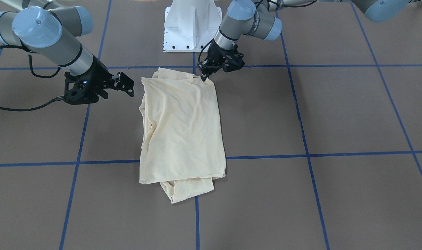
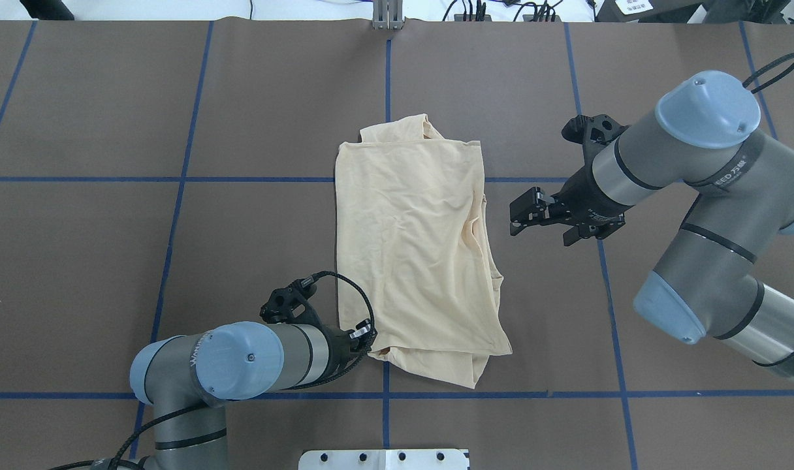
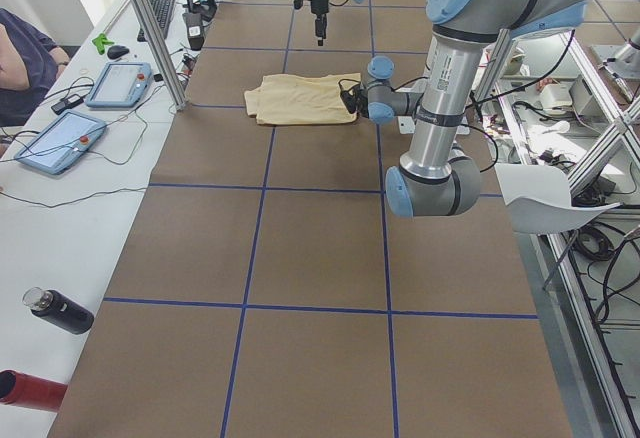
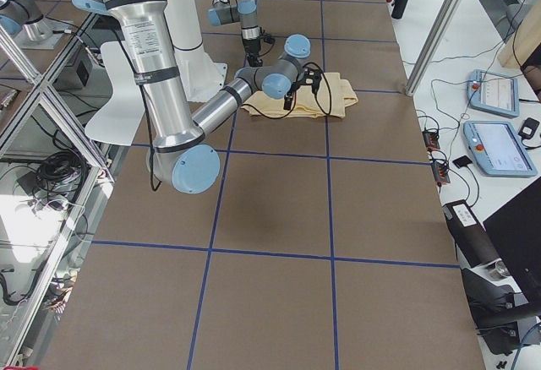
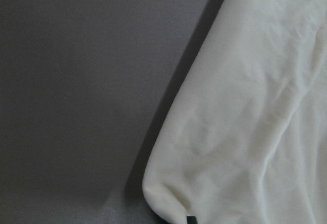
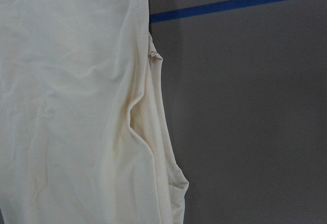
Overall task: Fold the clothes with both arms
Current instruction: 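Lower the left gripper to the hem corner nearest the robot while the right gripper approaches, then grasp the hem corners nearest the robot with the left and right grippers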
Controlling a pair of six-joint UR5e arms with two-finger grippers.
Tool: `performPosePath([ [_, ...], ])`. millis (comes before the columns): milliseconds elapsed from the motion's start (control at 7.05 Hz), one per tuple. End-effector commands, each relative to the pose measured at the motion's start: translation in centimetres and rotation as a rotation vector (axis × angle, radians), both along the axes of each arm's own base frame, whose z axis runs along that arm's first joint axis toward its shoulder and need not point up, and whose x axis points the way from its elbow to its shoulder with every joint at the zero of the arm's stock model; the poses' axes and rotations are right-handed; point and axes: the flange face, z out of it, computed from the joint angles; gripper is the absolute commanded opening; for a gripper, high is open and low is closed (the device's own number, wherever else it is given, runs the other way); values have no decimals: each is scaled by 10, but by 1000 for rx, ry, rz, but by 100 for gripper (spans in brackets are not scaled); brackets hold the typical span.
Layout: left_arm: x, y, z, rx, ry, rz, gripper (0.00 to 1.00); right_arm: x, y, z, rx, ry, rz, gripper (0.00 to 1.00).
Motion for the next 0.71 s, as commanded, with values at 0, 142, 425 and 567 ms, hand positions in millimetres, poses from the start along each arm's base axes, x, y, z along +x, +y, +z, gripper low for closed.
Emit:
performPosePath([
  [0,-29,6,-36,3,25,9,0,-17,23,-10,-109,3,54,100],
  [142,-34,8,-42,3,35,14,0,-43,47,-12,-178,29,105,100],
  [425,-33,8,-42,3,35,14,0,-106,110,-11,-248,91,206,100],
  [567,-33,8,-40,6,31,15,0,-122,131,-10,-286,105,224,100],
])
